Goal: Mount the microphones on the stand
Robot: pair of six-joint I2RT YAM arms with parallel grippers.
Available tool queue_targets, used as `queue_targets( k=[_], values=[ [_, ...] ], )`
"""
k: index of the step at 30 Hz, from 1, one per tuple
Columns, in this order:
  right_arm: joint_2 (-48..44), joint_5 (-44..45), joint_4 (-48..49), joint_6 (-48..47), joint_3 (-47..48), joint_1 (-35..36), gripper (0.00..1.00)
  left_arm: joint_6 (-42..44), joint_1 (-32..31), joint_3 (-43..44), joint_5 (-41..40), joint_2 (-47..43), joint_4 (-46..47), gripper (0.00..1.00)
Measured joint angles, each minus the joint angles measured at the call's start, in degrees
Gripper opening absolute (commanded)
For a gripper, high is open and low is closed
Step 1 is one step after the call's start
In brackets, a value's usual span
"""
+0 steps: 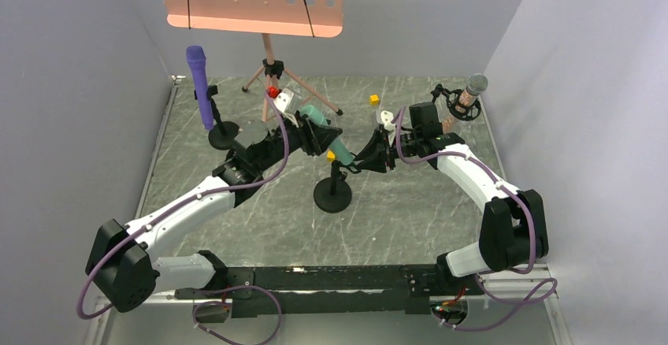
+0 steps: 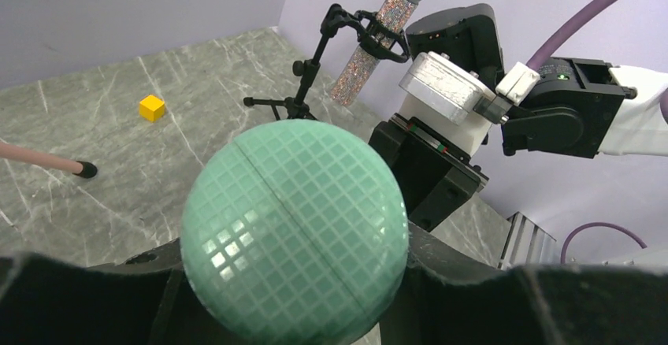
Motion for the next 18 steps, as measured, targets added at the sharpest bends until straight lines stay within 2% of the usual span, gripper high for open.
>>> queue_targets(
  k=[18],
  values=[
    [-0.1,-0.6,-1.2,-2.0,0.0,-0.2,0.45,-4.5,2.9,-2.0,4.0,3.1,8.1,0.00]
  ],
)
